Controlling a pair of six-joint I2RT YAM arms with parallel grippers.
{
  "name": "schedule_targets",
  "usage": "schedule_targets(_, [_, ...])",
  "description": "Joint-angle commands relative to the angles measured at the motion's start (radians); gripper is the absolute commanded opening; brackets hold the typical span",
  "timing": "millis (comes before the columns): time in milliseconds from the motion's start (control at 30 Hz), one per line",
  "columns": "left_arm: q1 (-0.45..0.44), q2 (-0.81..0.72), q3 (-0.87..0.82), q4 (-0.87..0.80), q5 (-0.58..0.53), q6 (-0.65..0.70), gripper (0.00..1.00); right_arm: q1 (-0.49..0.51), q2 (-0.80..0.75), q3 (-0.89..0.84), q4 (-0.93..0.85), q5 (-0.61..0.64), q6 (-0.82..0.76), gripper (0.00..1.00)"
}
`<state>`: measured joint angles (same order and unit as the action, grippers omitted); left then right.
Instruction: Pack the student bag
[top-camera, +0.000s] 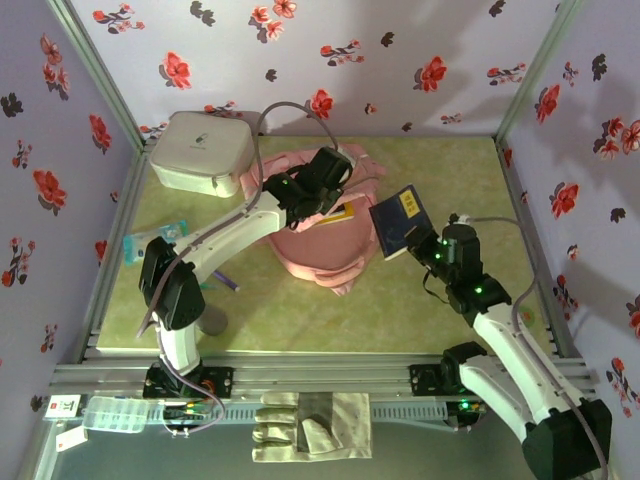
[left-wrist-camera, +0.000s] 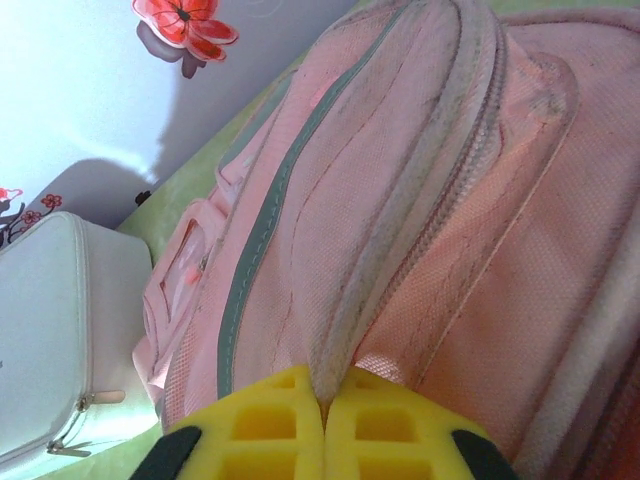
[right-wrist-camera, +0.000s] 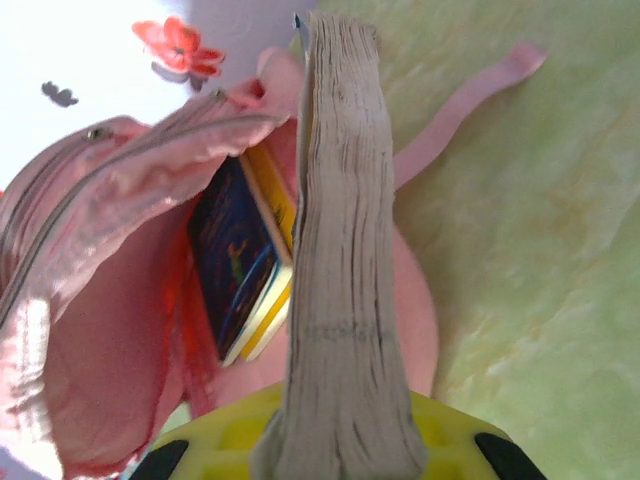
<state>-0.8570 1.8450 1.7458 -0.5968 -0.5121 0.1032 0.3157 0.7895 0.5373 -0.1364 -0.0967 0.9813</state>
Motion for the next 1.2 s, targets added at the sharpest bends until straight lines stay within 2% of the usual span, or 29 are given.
schedule_targets(0, [-0.008,-0.027,0.068,0.151,0.006,-0.045,0.00,0.032,0.012,-0.018,0.199,-0.103,0.072,0.05])
schedule_targets(167, [-0.008,-0.023,0.074,0.138,0.036,-0.082,0.00,0.106,0.096,-0.014,0.323,-0.101,0.095,0.05])
schedule_targets(333, [-0.009,-0.014,0.094,0.121,0.070,-0.117,0.00,0.167,0.239,-0.013,0.502,-0.091,0.137,0.05])
schedule_targets(467, [-0.008,-0.011,0.104,0.114,0.076,-0.126,0.00,0.204,0.354,0.024,0.576,-0.051,0.135,0.05])
schedule_targets(733, [-0.008,-0.021,0.108,0.099,0.077,-0.128,0.00,0.217,0.590,0.100,0.630,0.040,0.199,0.06])
schedule_targets(900, [-0.007,-0.024,0.111,0.095,0.081,-0.128,0.00,0.233,0.726,0.145,0.667,0.121,0.307,0.06])
schedule_targets(1067, [0.003,-0.039,0.104,0.096,0.082,-0.127,0.00,0.239,0.898,0.254,0.751,0.046,0.357,0.07])
schedule_targets(1167, [0.010,-0.045,0.098,0.094,0.092,-0.128,0.00,0.246,0.972,0.298,0.785,0.048,0.388,0.07])
